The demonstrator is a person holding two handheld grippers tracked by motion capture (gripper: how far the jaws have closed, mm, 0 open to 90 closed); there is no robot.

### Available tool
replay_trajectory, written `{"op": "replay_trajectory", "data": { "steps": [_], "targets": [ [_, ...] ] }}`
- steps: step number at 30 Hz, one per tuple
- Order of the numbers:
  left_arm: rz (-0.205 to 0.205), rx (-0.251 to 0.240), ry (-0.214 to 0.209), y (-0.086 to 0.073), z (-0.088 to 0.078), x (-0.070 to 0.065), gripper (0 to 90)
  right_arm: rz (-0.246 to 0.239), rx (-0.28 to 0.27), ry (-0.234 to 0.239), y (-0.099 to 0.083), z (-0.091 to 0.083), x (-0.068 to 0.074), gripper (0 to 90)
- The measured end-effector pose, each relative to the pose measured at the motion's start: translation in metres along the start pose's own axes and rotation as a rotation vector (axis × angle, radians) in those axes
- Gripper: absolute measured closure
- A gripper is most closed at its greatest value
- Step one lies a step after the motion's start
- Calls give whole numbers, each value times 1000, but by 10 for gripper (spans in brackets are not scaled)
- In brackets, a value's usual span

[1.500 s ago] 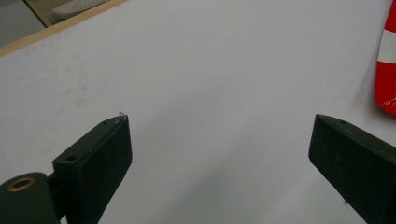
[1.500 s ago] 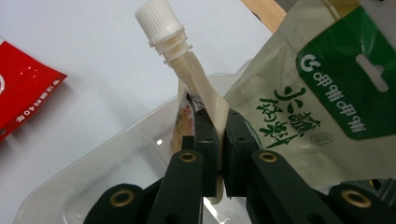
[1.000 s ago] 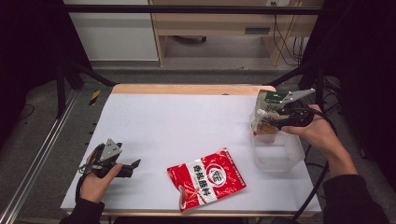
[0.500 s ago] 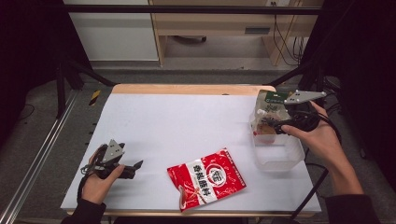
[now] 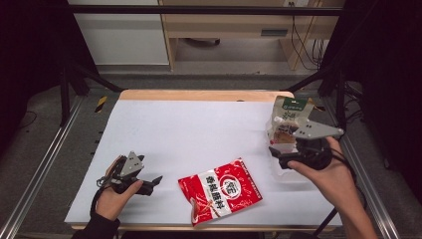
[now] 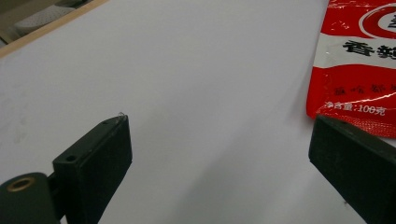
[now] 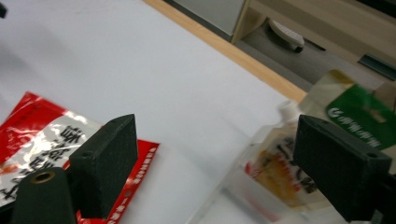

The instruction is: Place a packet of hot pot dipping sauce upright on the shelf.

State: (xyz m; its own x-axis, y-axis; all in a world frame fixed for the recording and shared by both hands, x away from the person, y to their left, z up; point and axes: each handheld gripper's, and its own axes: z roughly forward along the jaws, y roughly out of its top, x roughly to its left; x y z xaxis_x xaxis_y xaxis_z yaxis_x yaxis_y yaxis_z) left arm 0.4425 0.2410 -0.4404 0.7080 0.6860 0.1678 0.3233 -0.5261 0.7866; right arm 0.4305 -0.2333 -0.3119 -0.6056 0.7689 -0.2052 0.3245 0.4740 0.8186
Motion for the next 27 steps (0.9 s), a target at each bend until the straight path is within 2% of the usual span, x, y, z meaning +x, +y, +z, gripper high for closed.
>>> {"op": "replay_trajectory", "data": {
  "steps": [2, 3, 4, 5, 6, 7, 9, 10, 11, 13, 14, 20, 27],
  "targets": [
    [20, 9, -8, 1, 1, -4, 62, -13, 15, 16, -9, 3, 16, 152],
    [20, 9, -8, 1, 1, -4, 62, -13, 15, 16, -9, 3, 16, 152],
    [17, 1, -12, 2, 2, -6, 63, -16, 16, 18, -14, 5, 25, 156],
    [24, -1, -15, 2, 1, -7, 63, -16, 16, 18, -14, 5, 25, 156],
    [31, -7, -14, 4, 1, -9, 63, -11, 3, 24, -19, 6, 33, 166],
    [31, -7, -14, 4, 1, -9, 63, -11, 3, 24, -19, 6, 33, 166],
    [24, -14, -17, 4, 2, -10, 63, -28, -1, 35, -25, 8, 47, 181],
    [24, -14, -17, 4, 2, -10, 63, -28, -1, 35, -25, 8, 47, 181],
    [15, -21, -20, 4, 3, -11, 64, -31, 18, 65, -30, 13, 57, 180],
    [17, -20, -19, 4, 3, -12, 63, -39, 26, 71, -31, 15, 60, 181],
    [24, -17, -17, 5, 4, -13, 63, -53, 36, 82, -36, 20, 68, 181],
    [27, -11, -24, 5, 7, -15, 63, -40, 36, 112, -47, 33, 83, 186],
    [36, 0, -26, 5, 7, -14, 63, -18, 66, 153, -69, 48, 94, 162]
  ]
}}
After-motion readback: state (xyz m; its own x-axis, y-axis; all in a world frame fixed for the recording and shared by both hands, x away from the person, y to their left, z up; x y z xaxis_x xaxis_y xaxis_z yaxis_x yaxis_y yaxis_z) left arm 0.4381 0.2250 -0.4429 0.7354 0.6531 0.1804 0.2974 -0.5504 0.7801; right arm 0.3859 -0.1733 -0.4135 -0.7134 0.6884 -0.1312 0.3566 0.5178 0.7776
